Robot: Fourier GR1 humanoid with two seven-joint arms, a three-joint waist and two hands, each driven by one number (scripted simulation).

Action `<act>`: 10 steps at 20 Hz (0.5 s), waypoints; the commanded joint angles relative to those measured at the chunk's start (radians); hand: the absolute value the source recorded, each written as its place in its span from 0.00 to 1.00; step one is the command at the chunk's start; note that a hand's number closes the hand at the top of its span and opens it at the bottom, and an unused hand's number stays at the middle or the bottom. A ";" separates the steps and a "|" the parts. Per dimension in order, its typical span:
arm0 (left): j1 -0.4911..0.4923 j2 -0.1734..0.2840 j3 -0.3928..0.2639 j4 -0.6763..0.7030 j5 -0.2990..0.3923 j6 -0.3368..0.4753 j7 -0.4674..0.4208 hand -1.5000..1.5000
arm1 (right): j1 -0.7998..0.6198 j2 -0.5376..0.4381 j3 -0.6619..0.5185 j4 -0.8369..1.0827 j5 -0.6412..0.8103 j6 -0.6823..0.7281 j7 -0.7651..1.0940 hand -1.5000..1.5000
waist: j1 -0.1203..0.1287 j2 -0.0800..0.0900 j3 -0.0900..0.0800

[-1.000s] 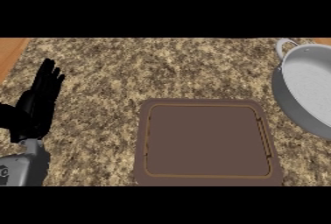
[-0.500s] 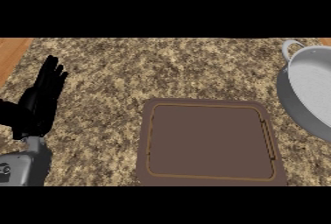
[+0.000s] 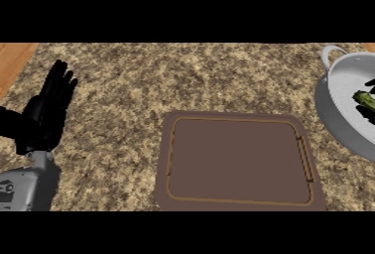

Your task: Pick the squash from the tray and place it in the pot

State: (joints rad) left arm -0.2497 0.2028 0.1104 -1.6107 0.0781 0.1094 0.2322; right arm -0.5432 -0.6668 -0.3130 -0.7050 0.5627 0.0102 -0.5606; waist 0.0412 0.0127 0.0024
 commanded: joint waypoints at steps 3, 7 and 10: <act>0.009 -0.024 -0.021 0.000 -0.016 0.011 -0.009 0.50 | -0.129 -0.009 0.008 0.230 -0.028 0.184 -0.093 0.00 | 0.002 0.001 0.001; -0.022 0.016 0.029 0.010 0.021 -0.010 0.013 0.50 | -0.145 0.037 -0.083 0.272 -0.155 0.292 -0.180 0.00 | -0.011 -0.003 0.001; 0.011 -0.035 -0.023 -0.002 -0.019 0.021 0.000 0.50 | -0.191 0.022 -0.157 0.337 -0.227 0.342 -0.184 0.00 | -0.007 -0.001 0.001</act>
State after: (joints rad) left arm -0.2503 0.1925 0.1083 -1.6025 0.0690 0.1174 0.2263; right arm -0.6926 -0.6533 -0.3991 -0.4371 0.4201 0.2767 -0.7114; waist 0.0351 0.0120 0.0033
